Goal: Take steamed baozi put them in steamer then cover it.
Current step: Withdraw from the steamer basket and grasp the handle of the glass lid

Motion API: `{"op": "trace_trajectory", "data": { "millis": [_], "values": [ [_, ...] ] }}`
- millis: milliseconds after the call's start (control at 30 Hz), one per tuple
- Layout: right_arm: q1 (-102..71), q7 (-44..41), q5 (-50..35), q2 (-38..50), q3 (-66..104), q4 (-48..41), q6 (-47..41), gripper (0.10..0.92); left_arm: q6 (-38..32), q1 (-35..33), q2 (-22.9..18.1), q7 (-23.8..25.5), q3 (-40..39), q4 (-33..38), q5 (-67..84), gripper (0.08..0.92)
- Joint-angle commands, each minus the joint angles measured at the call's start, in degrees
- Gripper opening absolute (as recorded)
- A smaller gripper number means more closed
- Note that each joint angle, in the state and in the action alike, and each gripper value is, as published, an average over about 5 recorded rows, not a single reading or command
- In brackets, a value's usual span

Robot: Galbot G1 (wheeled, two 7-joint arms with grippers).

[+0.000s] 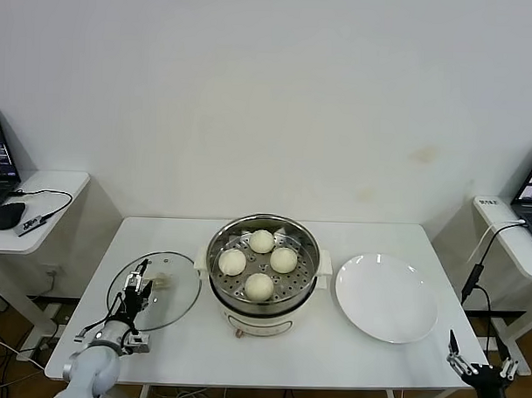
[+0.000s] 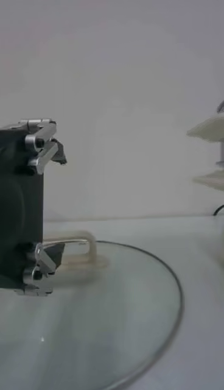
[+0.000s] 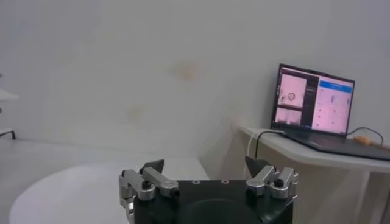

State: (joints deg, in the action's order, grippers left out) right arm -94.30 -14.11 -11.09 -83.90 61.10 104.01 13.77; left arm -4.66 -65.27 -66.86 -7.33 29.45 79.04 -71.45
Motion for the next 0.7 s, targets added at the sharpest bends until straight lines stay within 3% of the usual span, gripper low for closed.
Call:
{"op": "trace_trajectory", "data": {
  "millis": [33, 533, 700],
  "values": [
    [-0.3, -0.1, 0.6, -0.8, 0.6, -0.9, 0.1, 0.823, 0.0, 6.8, 0.2, 0.2, -0.9, -6.9, -1.3, 0.823],
    [0.8, 0.0, 2.1, -1.3, 0.8, -3.2, 0.2, 0.823, -0.2, 10.7, 0.0, 0.3, -1.9, -10.9, -0.9, 0.823],
    [0.9, -0.1, 2.2, -1.5, 0.8, -3.3, 0.1, 0.823, 0.1, 9.8, 0.0, 1.1, -2.4, -10.4, -0.2, 0.732]
  ]
}}
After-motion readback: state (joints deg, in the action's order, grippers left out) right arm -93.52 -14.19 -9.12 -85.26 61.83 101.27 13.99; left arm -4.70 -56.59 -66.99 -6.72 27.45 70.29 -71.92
